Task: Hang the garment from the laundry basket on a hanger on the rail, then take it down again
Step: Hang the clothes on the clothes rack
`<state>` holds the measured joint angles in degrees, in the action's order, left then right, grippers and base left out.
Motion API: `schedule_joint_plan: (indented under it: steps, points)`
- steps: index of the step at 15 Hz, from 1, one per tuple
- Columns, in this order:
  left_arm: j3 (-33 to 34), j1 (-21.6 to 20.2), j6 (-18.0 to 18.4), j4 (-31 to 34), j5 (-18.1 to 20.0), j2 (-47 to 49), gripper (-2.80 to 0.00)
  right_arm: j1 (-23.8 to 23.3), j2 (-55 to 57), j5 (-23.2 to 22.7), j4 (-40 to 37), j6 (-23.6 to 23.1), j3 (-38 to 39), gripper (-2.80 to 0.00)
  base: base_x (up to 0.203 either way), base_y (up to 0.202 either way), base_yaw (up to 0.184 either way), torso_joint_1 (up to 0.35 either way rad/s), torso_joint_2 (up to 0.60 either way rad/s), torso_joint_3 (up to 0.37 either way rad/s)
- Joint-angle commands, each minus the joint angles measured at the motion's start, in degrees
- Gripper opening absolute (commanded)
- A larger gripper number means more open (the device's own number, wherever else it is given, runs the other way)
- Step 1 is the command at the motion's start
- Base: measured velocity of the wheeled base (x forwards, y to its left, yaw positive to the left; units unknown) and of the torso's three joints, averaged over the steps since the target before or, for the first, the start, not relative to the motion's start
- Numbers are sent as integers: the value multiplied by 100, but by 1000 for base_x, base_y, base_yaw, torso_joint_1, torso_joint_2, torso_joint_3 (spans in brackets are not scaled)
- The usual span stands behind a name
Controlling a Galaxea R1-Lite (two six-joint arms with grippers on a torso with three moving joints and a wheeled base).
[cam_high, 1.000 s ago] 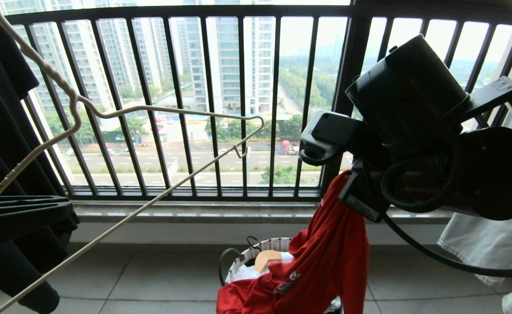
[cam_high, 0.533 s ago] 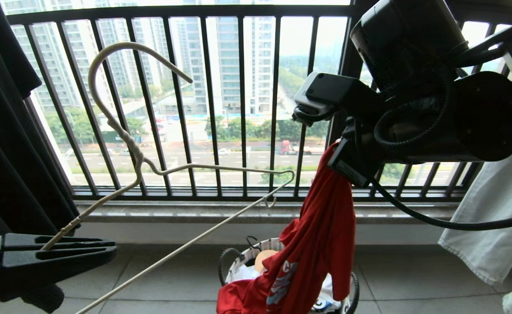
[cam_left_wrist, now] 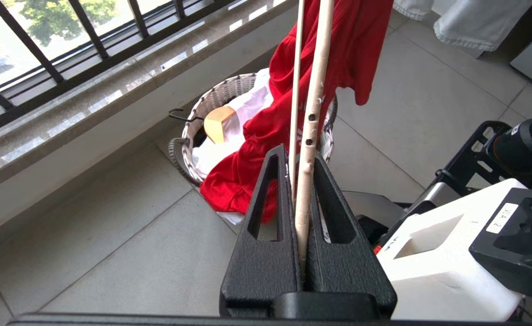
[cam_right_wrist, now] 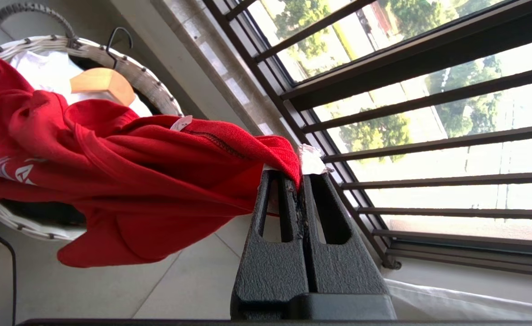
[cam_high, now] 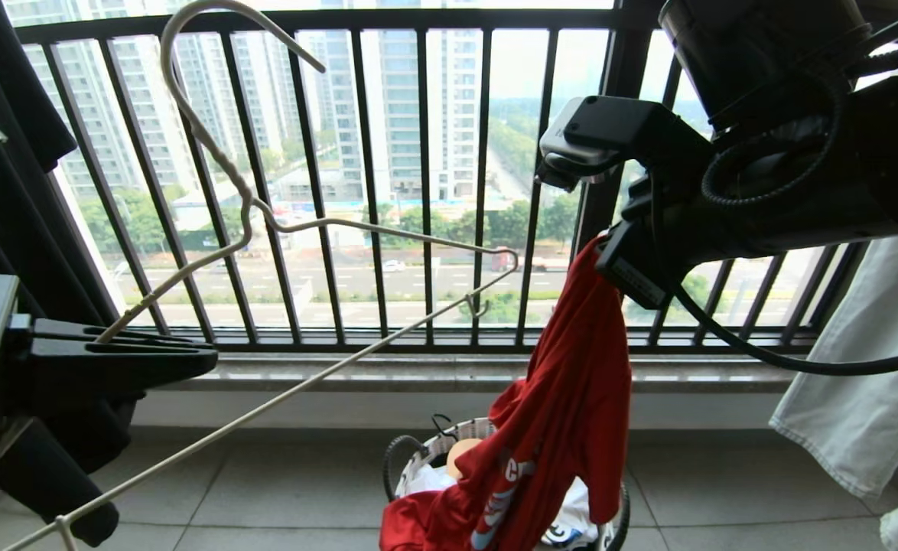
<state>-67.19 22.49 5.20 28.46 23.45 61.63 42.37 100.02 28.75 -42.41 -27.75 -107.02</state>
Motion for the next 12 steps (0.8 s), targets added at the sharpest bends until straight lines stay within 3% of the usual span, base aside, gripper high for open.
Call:
schedule_joint_plan:
  steps: [1, 4, 5, 8, 11, 12]
  points:
    - [-918, -162, 195, 473, 85, 604, -280, -97, 4, 14, -22, -12, 4, -280, 0, 0, 0, 0, 0, 0]
    - [-1747, -622, 705, 1369, 606, 1264, -280, -221, 62, -35, -13, 9, 49, -280, 0, 0, 0, 0, 0, 0]
    - [-1811, -853, 888, 1560, 986, 1420, -280, -221, 102, -45, -13, 33, 59, -280, 0, 0, 0, 0, 0, 0]
    - [-1292, -1314, 1342, 1752, 1956, 1401, -280, -212, 218, -45, 5, 59, 59, -280, 0, 0, 0, 0, 0, 0]
    - [-714, -2125, 2052, 1725, 3294, 1280, -280, -203, 318, -40, 22, 52, 13, -280, 0, 0, 0, 0, 0, 0]
    - [-695, -2262, 2324, 1661, 3568, 1427, -280, -162, 369, -37, 29, 38, -44, -280, 0, 0, 0, 0, 0, 0]
